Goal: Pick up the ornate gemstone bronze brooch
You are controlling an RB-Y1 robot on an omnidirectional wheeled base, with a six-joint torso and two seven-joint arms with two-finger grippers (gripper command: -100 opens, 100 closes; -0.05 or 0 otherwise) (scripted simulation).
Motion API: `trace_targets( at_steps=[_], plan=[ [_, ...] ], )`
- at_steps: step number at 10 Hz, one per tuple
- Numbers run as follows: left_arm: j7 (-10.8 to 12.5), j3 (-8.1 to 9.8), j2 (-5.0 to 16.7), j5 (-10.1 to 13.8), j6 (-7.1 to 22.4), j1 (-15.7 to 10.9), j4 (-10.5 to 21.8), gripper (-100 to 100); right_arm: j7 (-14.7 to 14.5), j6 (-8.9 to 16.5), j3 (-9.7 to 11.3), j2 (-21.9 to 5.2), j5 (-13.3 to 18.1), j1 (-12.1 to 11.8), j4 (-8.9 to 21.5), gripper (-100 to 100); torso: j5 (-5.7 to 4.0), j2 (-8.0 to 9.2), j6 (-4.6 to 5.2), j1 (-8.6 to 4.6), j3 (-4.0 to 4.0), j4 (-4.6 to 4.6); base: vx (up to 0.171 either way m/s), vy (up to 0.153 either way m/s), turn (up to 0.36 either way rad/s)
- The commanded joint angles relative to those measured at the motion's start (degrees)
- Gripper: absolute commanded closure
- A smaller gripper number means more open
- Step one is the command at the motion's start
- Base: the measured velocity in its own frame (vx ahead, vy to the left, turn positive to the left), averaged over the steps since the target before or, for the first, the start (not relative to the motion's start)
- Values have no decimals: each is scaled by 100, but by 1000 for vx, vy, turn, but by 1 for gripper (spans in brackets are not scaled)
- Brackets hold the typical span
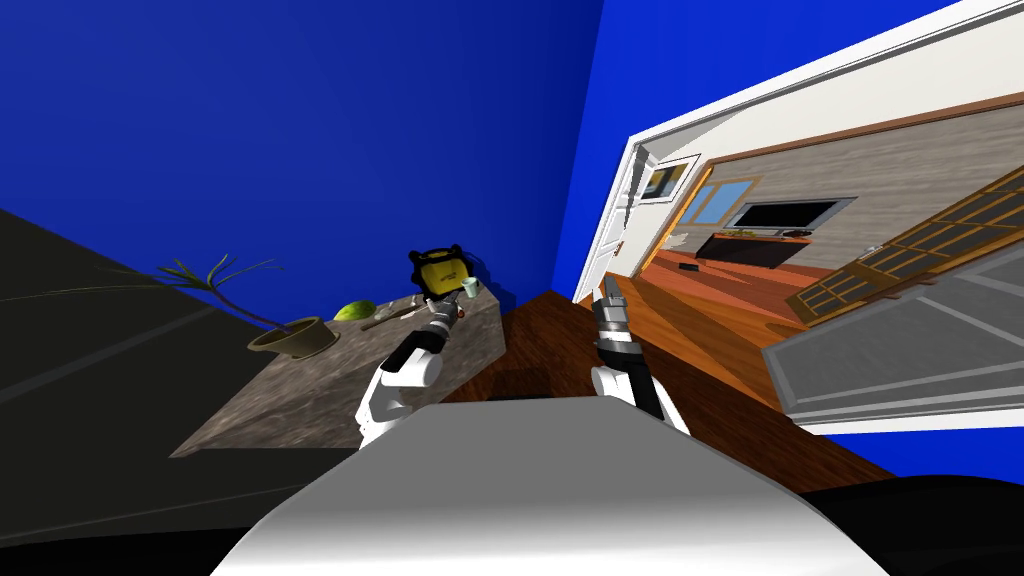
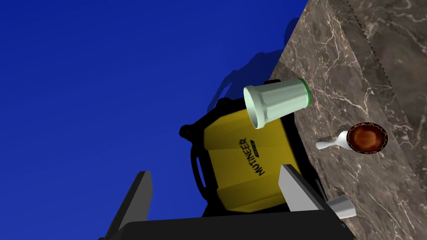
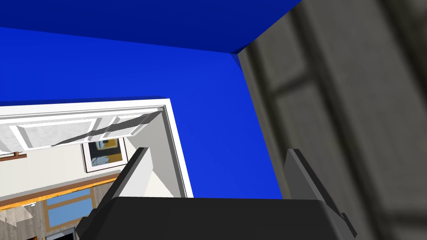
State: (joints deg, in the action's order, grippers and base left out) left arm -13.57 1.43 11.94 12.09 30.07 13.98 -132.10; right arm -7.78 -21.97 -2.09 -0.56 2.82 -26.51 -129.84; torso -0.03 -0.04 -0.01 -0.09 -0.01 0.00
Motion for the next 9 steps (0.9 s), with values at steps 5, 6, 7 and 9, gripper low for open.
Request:
trace_targets(
  at_steps=[5, 6, 7, 9],
  plan=[
    [-135, 51, 17, 39, 902, -188, 52, -100, 0, 0, 0, 0, 0, 0, 0, 0, 0, -4, -1, 2, -3, -1, 13, -23, -3],
    [-225, 85, 25, 53, 1109, -321, 101, -100, 0, 0, 0, 0, 0, 0, 0, 0, 1, -2, -1, 8, -1, -1, 22, -22, -6],
    [-225, 85, 25, 53, 1252, -321, 101, -100, 0, 0, 0, 0, 0, 0, 0, 0, 1, -5, 0, 5, -3, -1, 24, -22, -3],
    [-315, 121, 35, 62, 1554, -454, 153, -100, 0, 0, 0, 0, 0, 0, 0, 0, 2, -3, -1, 9, -2, -1, 20, -9, -1]
  ],
)
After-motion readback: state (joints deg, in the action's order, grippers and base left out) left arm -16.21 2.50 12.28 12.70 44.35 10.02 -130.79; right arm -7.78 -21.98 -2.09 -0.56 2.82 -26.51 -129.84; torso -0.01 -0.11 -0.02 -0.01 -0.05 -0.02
